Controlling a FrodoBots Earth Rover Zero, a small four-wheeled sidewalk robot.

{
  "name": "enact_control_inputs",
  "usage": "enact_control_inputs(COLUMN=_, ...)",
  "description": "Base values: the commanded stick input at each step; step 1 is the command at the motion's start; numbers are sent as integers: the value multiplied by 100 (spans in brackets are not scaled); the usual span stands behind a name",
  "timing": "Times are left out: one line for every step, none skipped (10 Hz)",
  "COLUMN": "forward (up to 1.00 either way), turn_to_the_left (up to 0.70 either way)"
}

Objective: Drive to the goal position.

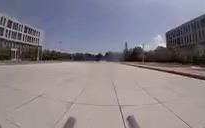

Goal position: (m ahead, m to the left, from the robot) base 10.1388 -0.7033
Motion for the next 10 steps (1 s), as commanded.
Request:
enact_control_inputs(forward=100, turn_to_the_left=0)
enact_control_inputs(forward=100, turn_to_the_left=0)
enact_control_inputs(forward=100, turn_to_the_left=0)
enact_control_inputs(forward=100, turn_to_the_left=0)
enact_control_inputs(forward=100, turn_to_the_left=0)
enact_control_inputs(forward=100, turn_to_the_left=0)
enact_control_inputs(forward=100, turn_to_the_left=0)
enact_control_inputs(forward=100, turn_to_the_left=0)
enact_control_inputs(forward=100, turn_to_the_left=0)
enact_control_inputs(forward=100, turn_to_the_left=0)
